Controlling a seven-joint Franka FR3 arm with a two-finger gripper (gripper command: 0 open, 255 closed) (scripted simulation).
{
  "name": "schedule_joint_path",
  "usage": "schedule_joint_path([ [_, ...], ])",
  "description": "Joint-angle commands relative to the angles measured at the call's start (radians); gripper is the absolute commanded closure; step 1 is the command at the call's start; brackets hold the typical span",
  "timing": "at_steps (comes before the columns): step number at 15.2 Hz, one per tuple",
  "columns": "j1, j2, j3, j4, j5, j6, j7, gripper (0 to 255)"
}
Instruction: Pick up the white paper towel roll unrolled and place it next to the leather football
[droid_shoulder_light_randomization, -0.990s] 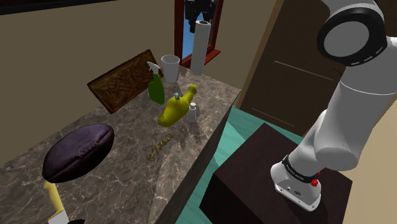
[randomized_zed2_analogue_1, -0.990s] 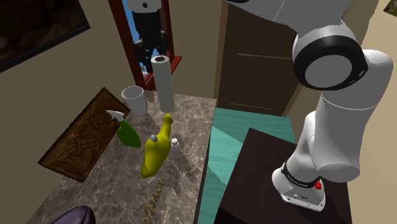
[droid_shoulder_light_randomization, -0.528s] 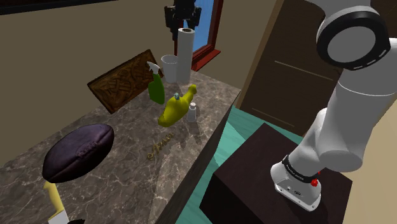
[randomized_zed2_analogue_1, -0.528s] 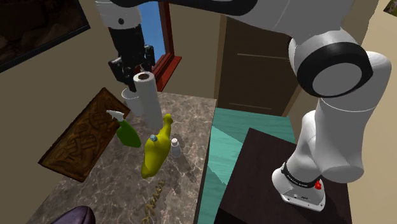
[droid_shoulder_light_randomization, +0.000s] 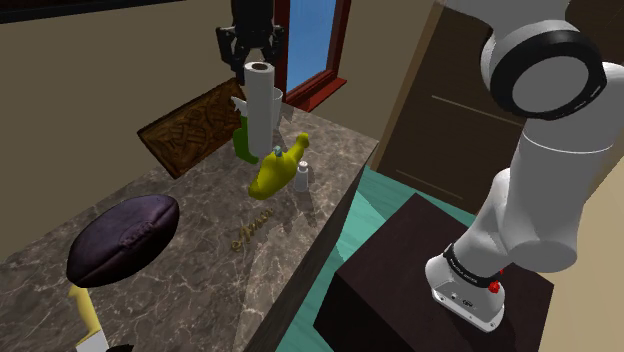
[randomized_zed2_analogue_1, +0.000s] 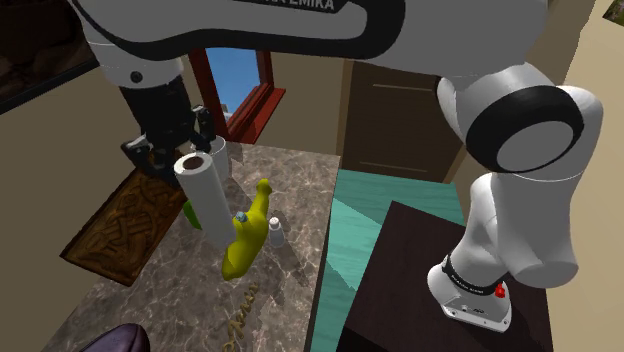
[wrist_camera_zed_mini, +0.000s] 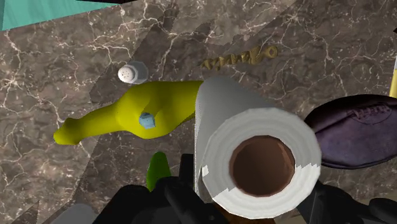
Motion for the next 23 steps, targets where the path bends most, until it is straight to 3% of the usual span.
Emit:
schedule_joint_path([
  [1, 0.029, 0.035, 0.013, 0.042, -0.004, -0.004, 0.042, 255],
  [5, 0.09, 0.127, 0.034, 0.162, -0.015, -0.027, 0.121, 255],
  [8, 0.143, 0.237, 0.047, 0.323, -0.026, -0.074, 0.182, 255],
  [14, 0.138, 0.155, 0.046, 0.103, -0.022, 0.064, 0.174, 255],
  [23, 0.135, 0.103, 0.046, -0.102, -0.019, 0.217, 0.166, 255],
])
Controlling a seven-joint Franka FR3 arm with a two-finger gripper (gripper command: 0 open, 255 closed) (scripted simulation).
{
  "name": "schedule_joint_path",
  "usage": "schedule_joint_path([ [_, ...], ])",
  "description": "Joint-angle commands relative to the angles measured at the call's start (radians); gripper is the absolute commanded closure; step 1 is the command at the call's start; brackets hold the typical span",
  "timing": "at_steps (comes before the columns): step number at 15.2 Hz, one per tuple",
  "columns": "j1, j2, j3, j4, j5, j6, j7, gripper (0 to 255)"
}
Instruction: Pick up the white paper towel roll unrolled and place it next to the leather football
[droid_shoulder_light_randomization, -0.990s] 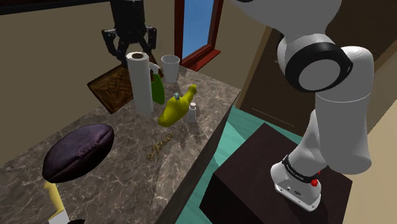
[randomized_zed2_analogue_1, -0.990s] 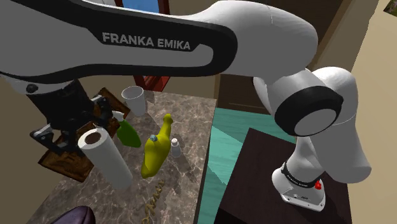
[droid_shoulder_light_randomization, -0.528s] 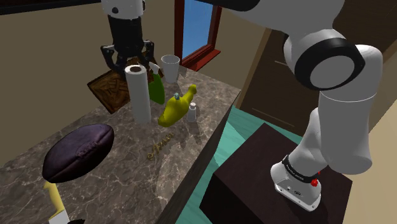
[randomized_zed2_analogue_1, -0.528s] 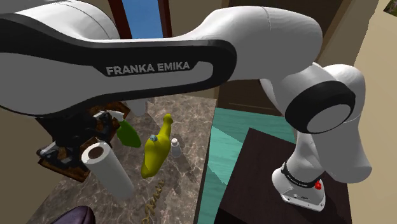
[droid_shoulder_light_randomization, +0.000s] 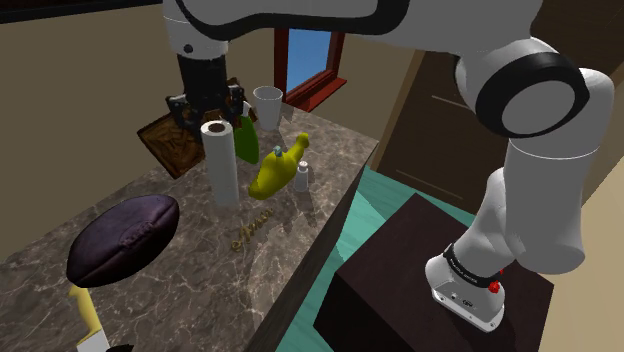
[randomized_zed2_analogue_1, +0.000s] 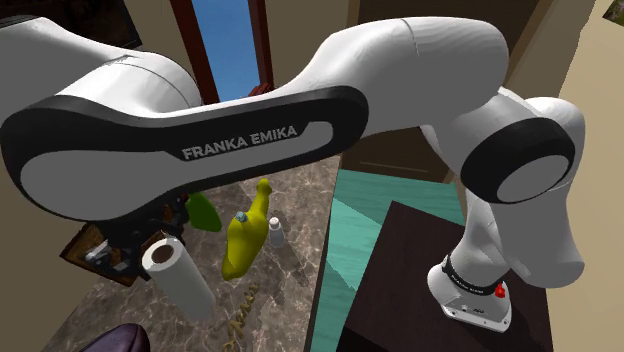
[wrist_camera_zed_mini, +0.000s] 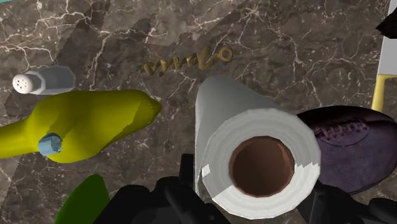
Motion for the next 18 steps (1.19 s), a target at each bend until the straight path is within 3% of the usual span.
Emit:
schedule_joint_path([
  [1, 0.0, -0.004, 0.0, -0.033, 0.0, 0.029, -0.002, 255],
  [18, -0.002, -0.007, -0.001, -0.265, 0.003, 0.259, -0.014, 255],
])
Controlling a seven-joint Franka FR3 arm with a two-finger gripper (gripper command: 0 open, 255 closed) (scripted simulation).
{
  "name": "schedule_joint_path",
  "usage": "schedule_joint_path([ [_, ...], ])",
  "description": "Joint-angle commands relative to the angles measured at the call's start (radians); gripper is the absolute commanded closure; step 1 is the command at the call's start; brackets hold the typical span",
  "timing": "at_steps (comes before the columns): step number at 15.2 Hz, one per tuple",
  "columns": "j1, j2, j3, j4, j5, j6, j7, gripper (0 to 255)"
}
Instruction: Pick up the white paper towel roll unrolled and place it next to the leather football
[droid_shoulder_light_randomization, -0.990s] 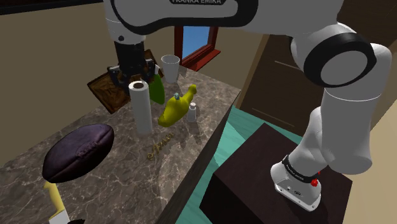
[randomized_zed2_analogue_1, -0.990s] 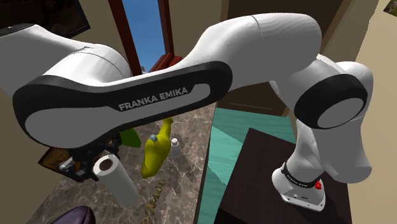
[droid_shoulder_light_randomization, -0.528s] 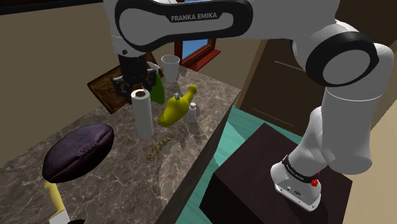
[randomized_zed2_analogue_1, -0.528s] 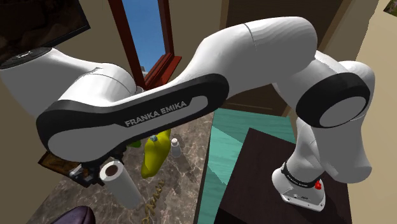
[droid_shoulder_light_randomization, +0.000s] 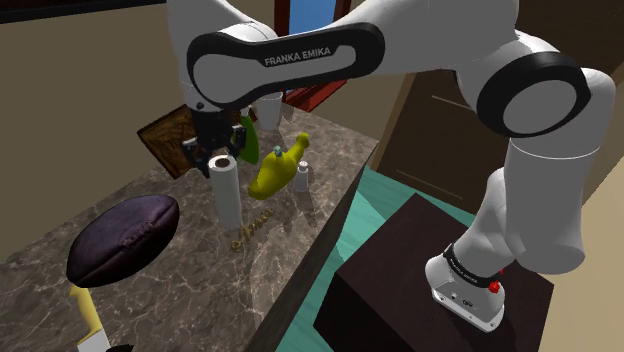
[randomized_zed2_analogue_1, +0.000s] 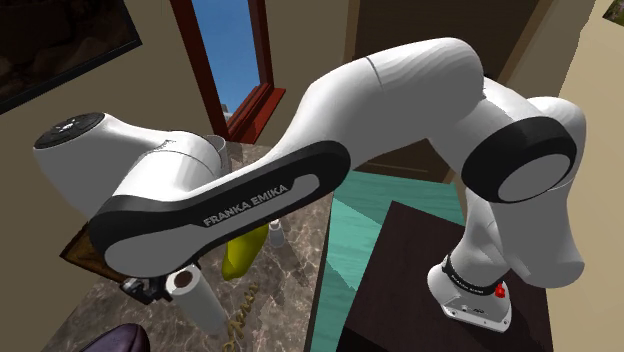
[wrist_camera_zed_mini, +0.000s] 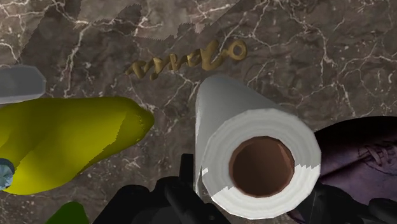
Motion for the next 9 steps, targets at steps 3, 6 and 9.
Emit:
schedule_joint_path([
  [3, 0.0, 0.005, 0.0, -0.046, 0.001, 0.051, -0.003, 255],
  [6, 0.0, 0.007, 0.0, -0.053, 0.001, 0.06, -0.004, 255],
  [9, 0.0, 0.007, 0.0, -0.053, 0.001, 0.06, -0.004, 255],
])
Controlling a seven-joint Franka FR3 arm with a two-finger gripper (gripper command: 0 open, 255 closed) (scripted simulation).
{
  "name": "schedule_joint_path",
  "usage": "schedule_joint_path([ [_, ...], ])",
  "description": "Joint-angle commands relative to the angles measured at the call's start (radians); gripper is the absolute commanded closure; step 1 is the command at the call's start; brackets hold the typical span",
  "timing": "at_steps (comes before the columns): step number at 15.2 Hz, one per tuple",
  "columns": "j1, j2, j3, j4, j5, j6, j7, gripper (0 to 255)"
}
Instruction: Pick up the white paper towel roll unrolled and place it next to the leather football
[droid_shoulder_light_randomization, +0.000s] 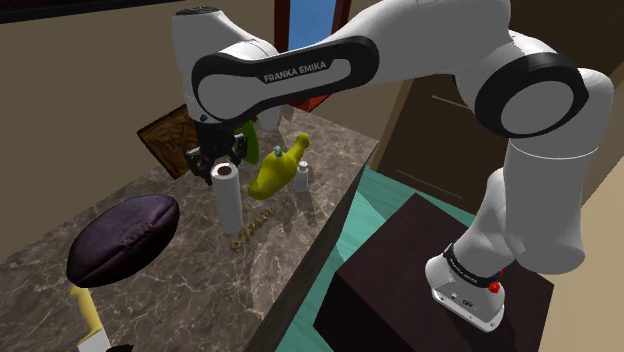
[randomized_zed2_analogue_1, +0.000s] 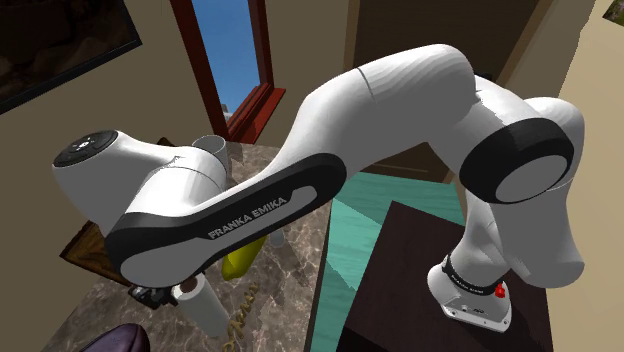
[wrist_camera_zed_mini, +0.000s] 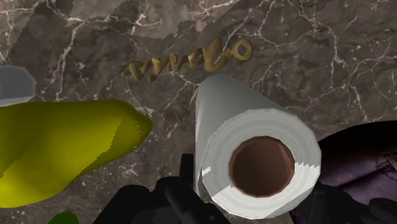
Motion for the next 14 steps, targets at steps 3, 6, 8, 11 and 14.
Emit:
schedule_joint_path([
  [3, 0.0, 0.0, 0.0, 0.0, 0.0, 0.0, 0.0, 255],
  [6, 0.0, 0.0, 0.0, 0.0, 0.0, 0.0, 0.0, 0],
  [8, 0.0, 0.0, 0.0, 0.0, 0.0, 0.0, 0.0, 0],
  [11, -0.002, -0.012, -0.001, 0.05, 0.0, -0.061, 0.001, 0],
  [14, -0.004, -0.017, -0.001, 0.101, 0.0, -0.118, 0.001, 0],
])
